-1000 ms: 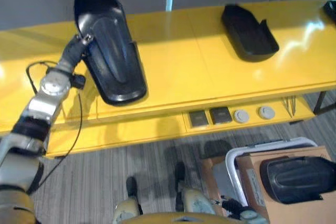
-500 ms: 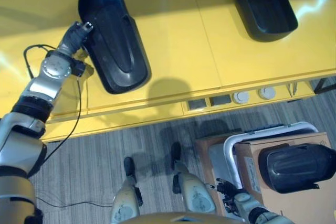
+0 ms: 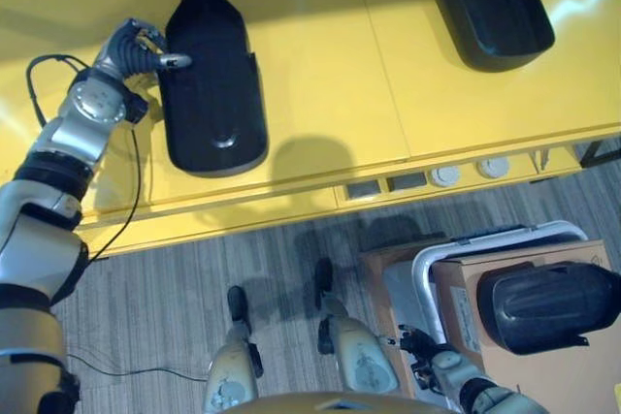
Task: Move parts from the plastic box to the shelf.
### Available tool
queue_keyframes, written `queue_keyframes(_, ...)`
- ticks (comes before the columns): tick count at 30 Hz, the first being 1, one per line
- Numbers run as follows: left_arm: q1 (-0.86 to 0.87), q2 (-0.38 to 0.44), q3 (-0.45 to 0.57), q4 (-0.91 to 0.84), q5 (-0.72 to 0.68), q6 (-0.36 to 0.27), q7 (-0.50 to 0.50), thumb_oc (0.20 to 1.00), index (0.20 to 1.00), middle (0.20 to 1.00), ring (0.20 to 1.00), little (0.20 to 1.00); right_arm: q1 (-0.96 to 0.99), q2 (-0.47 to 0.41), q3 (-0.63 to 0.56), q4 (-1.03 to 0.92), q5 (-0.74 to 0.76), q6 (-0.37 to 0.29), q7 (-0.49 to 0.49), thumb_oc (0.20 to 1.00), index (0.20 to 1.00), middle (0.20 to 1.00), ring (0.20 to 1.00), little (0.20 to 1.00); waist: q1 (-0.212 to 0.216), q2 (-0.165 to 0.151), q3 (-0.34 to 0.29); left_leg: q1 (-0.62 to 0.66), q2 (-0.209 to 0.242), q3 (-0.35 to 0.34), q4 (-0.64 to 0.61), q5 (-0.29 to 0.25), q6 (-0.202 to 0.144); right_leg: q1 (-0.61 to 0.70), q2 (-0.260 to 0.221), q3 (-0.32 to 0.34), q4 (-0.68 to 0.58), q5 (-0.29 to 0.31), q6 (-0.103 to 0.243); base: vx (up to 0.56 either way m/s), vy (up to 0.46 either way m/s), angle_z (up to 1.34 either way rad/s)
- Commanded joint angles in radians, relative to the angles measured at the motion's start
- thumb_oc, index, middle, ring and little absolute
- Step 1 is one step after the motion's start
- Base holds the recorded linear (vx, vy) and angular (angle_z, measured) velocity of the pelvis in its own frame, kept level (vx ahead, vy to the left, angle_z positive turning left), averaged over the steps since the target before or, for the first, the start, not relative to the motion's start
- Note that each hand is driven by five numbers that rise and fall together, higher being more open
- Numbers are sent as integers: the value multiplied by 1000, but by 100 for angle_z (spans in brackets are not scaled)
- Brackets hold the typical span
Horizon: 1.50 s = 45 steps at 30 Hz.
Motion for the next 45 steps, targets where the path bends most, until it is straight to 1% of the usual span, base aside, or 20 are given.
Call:
queue_keyframes(1, -141, 13, 29, 55, 5, -24, 60, 1000, 1000, 1000, 1000, 1000, -3, 98, 49, -1, -23, 0, 13, 1000, 1000, 1000, 1000, 1000, 8, -22, 17, 30, 8, -30, -5, -70, 9, 85, -38, 17, -5, -146, 101, 0, 0, 0)
queue_keyframes(2, -109, -6, 69, 24, -65, -42, 78, 1000, 1000, 1000, 1000, 1000, 1, 97, 51, -1, -28, 2, 12, 1000, 1000, 1000, 1000, 1000, 10, -22, 15, 41, 9, -28, -5, -73, 9, 96, -38, 16, -5, -152, 100, 0, 0, 0)
queue_keyframes(5, -79, -12, 101, -12, -114, -57, 85, 1000, 1000, 1000, 1000, 1000, 6, 94, 53, -6, -32, 3, 12, 1000, 1000, 1000, 1000, 1000, 11, -20, 12, 52, 10, -27, -5, -77, 8, 106, -36, 17, -5, -157, 97, 3, 1, 1)
queue_keyframes(6, -43, -29, 139, -30, -155, -66, 102, 1000, 1000, 1000, 1000, 1000, 11, 89, 46, -2, -38, 6, 7, 1000, 1000, 1000, 1000, 1000, 13, -15, 1, 70, 12, -23, -5, -81, 8, 124, -36, 14, -5, -164, 95, 31, 8, 0)
queue_keyframes(11, 21, -38, 206, -74, -139, -68, 138, 1000, 1000, 1000, 1000, 1000, 28, 83, 0, 38, -30, 19, 10, 1000, 1000, 1000, 1000, 1000, 22, -1, -42, 137, 8, -21, -5, -103, 9, 195, -37, 7, -5, -190, 92, 39, -1, -1)
queue_keyframes(13, 80, -18, 246, -123, -125, -79, 152, 1000, 1000, 1000, 1000, 1000, 37, 85, -29, 45, -5, 21, 24, 1000, 1000, 1000, 1000, 1000, 26, 5, -63, 165, 3, -23, -5, -110, 8, 225, -41, 3, -5, -196, 91, 3, -16, 1)
queue_keyframes(17, 282, 73, 366, -271, -84, -95, 145, 1000, 1000, 1000, 1000, 1000, 70, 91, -109, 50, 67, 17, 44, 1000, 1000, 1000, 1000, 1000, 33, 23, -108, 231, -8, -24, -5, -120, 11, 299, -56, -2, -5, -212, 85, 1, -46, 0)
queue_keyframes(18, 359, 90, 420, -331, -56, -96, 151, 1000, 1000, 1000, 1000, 1000, 76, 94, -124, 61, 76, 19, 48, 1000, 1000, 1000, 1000, 1000, 33, 29, -120, 248, -10, -26, -5, -122, 11, 318, -61, -4, -5, -219, 83, 45, -26, 3)
queue_keyframes(19, 509, 78, 530, -436, -39, -116, 151, 1000, 1000, 1000, 1000, 1000, 92, 109, -162, 73, 93, 21, 55, 1000, 1000, 1000, 1000, 1000, 44, 33, -136, 270, -17, -27, -5, -123, 11, 349, -71, -12, -5, -225, 77, 40, -14, 7)
queue_keyframes(20, 524, 77, 542, -445, -37, -113, 151, 1000, 1000, 1000, 1000, 1000, 93, 106, -157, 73, 94, 21, 55, 1000, 1000, 1000, 1000, 1000, 39, 35, -136, 272, -17, -28, -5, -123, 11, 351, -71, -13, -5, -226, 77, 38, 14, 11)
queue_keyframes(22, 772, 26, 674, -579, -68, -166, 104, 1000, 1000, 1000, 1000, 1000, 116, 118, -189, 78, 92, 19, 67, 1000, 1000, 1000, 1000, 1000, 50, 41, -160, 311, -28, -32, -5, -124, 9, 405, -88, -30, -5, -236, 74, 22, 62, 23)
queue_keyframes(24, 844, -31, 689, -678, -99, -182, 65, 1000, 1000, 1000, 1000, 1000, 135, 128, -195, 95, 60, 21, 64, 1000, 1000, 1000, 1000, 1000, 55, 36, -179, 327, -32, -34, -5, -134, 11, 427, -94, -40, -5, -239, 72, 51, 46, 21)
queue_keyframes(25, 883, -70, 692, -749, -113, -188, 42, 699, 699, 699, 699, 699, 143, 133, -199, 105, 38, 23, 61, 1000, 1000, 1000, 1000, 1000, 60, 33, -189, 334, -34, -40, -5, -141, 13, 439, -96, -48, -5, -241, 72, 82, 45, 28)
queue_keyframes(26, 947, -140, 701, -843, -145, -194, 7, 209, 209, 209, 209, 209, 144, 136, -202, 109, 12, 30, 60, 1000, 1000, 1000, 1000, 1000, 66, 26, -201, 344, -36, -50, -5, -151, 19, 454, -99, -53, -5, -241, 72, 62, 34, 33)
queue_keyframes(27, 951, -142, 704, -847, -145, -192, 6, 200, 200, 200, 200, 200, 145, 135, -201, 109, 12, 30, 60, 1000, 1000, 1000, 1000, 1000, 65, 27, -201, 345, -36, -50, -5, -151, 19, 454, -99, -53, -5, -241, 73, 47, 45, 45)
queue_keyframes(29, 999, -229, 685, -937, -166, -196, -23, 200, 200, 200, 200, 200, 140, 141, -202, 107, 3, 29, 57, 1000, 1000, 1000, 1000, 1000, 75, 16, -209, 351, -38, -59, -5, -158, 24, 466, -103, -58, -5, -240, 73, 28, 38, 28)
queue_keyframes(33, 1050, -331, 593, -997, -140, -185, -62, 200, 200, 200, 200, 200, 139, 150, -163, 91, -30, 20, 64, 1000, 1000, 1000, 1000, 1000, 94, -7, -210, 367, -38, -71, -5, -171, 30, 491, -102, -74, -5, -242, 74, 9, 9, 2)
queue_keyframes(37, 1083, -387, 515, -1010, -133, -165, -80, 200, 200, 200, 200, 200, 121, 158, -149, 62, -10, 11, 50, 1000, 1000, 1000, 1000, 1000, 107, -24, -203, 356, -34, -82, -5, -170, 34, 487, -99, -77, -5, -237, 73, -16, 2, 5)
queue_keyframes(44, 1090, -414, 426, -956, -121, -139, -92, 200, 200, 200, 200, 200, 111, 165, -128, 29, 19, 2, 34, 1000, 1000, 1000, 1000, 1000, 109, -37, -193, 322, -30, -80, -5, -160, 38, 449, -87, -68, -5, -227, 74, -10, -7, 2)
queue_keyframes(45, 1089, -428, 385, -931, -123, -123, -93, 200, 200, 200, 200, 200, 105, 162, -128, 36, 18, 3, 9, 1000, 1000, 1000, 1000, 1000, 106, -40, -177, 293, -26, -78, -5, -151, 38, 416, -80, -63, -5, -221, 75, -42, -18, -4)
